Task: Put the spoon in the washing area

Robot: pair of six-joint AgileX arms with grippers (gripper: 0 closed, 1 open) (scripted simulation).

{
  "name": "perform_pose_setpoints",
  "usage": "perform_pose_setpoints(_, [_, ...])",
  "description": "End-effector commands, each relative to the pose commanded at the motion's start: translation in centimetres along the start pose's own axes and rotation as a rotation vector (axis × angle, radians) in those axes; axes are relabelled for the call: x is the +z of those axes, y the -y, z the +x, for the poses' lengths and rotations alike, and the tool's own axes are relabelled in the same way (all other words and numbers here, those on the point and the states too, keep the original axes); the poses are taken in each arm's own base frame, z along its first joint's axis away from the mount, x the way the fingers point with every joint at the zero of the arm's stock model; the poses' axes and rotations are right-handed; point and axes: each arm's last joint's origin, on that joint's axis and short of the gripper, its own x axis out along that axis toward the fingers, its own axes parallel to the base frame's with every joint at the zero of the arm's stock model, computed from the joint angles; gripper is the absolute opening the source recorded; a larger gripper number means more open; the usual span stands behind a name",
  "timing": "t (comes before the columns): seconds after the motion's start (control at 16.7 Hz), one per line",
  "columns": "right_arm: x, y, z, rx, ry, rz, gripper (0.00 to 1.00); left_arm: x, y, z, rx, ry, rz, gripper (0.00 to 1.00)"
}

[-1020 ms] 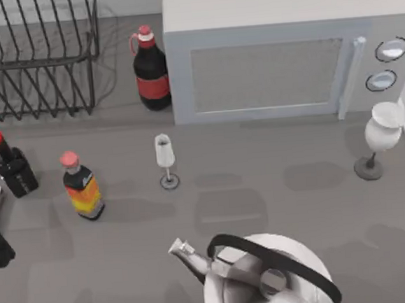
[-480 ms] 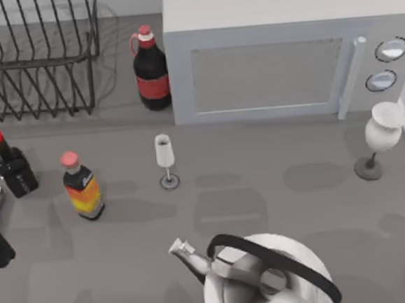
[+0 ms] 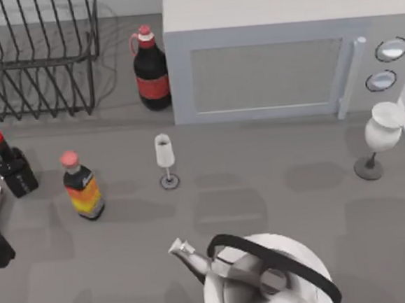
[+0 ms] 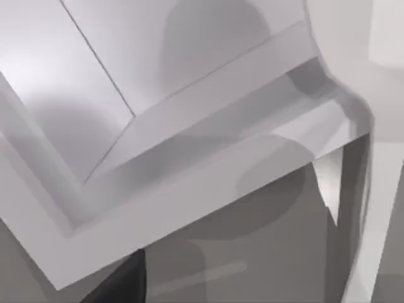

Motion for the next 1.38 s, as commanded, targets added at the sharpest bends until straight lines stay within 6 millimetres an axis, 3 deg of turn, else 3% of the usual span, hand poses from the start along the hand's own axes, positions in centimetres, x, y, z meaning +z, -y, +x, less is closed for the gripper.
perform_pose_setpoints(0.24, [-1.9, 0.5, 3.6, -0.008, -0.018, 0.004, 1.0, 0.0, 0.0, 0.0, 0.0, 0.0, 0.0, 1.0])
perform_pose_setpoints(0.6, [-2.5, 0.9, 3.8, -0.01, -0.018, 0.012, 1.0, 0.0, 0.0, 0.0, 0.0, 0.0, 0.0, 1.0])
perform_pose_setpoints(1.38, [-2.5, 0.9, 3.8, -0.01, -0.018, 0.012, 0.02, 0.0, 0.0, 0.0, 0.0, 0.0, 0.0, 1.0])
